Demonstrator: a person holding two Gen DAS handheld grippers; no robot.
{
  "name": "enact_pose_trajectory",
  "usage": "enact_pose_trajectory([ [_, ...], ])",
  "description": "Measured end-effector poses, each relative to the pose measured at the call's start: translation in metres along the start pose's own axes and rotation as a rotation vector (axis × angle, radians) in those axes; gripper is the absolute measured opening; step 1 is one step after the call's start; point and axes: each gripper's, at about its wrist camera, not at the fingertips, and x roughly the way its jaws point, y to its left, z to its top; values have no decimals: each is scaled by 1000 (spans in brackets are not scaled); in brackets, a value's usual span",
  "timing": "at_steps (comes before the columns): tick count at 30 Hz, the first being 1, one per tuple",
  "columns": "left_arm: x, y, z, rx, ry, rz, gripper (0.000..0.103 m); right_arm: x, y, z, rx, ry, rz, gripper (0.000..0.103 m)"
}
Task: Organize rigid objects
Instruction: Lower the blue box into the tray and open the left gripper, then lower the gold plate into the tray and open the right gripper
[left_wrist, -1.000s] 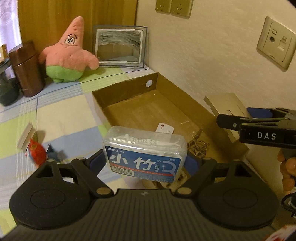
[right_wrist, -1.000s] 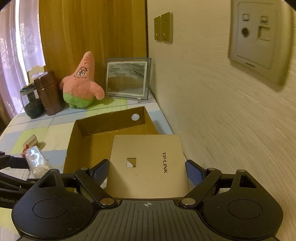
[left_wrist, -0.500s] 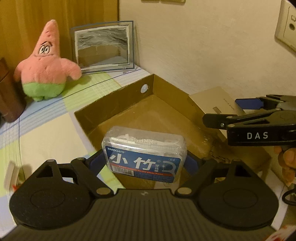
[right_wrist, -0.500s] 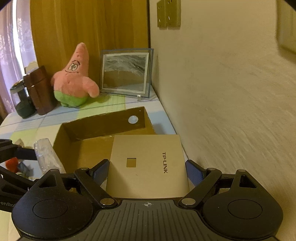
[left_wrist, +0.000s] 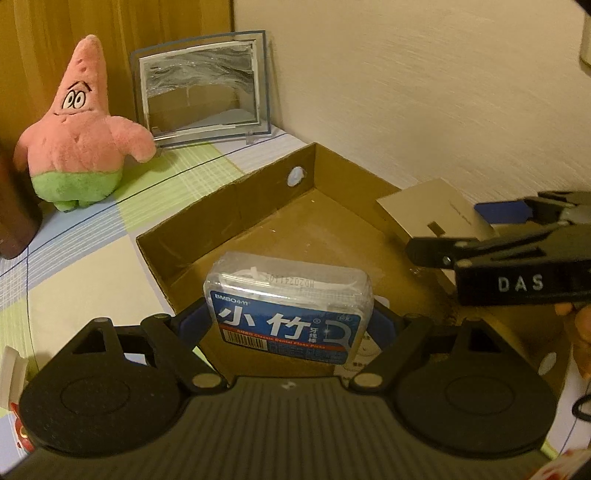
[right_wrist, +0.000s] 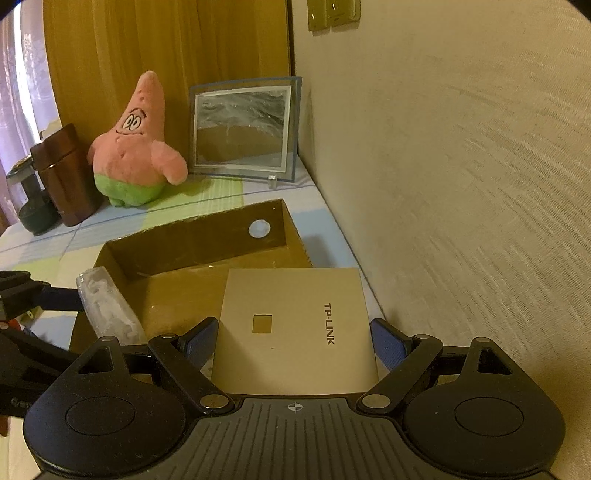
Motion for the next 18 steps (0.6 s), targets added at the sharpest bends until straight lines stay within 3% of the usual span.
enact_pose_trajectory([
  [18,-23,17,-8,-19,-39,23,88,1,12,6,-3,-9,19,85],
])
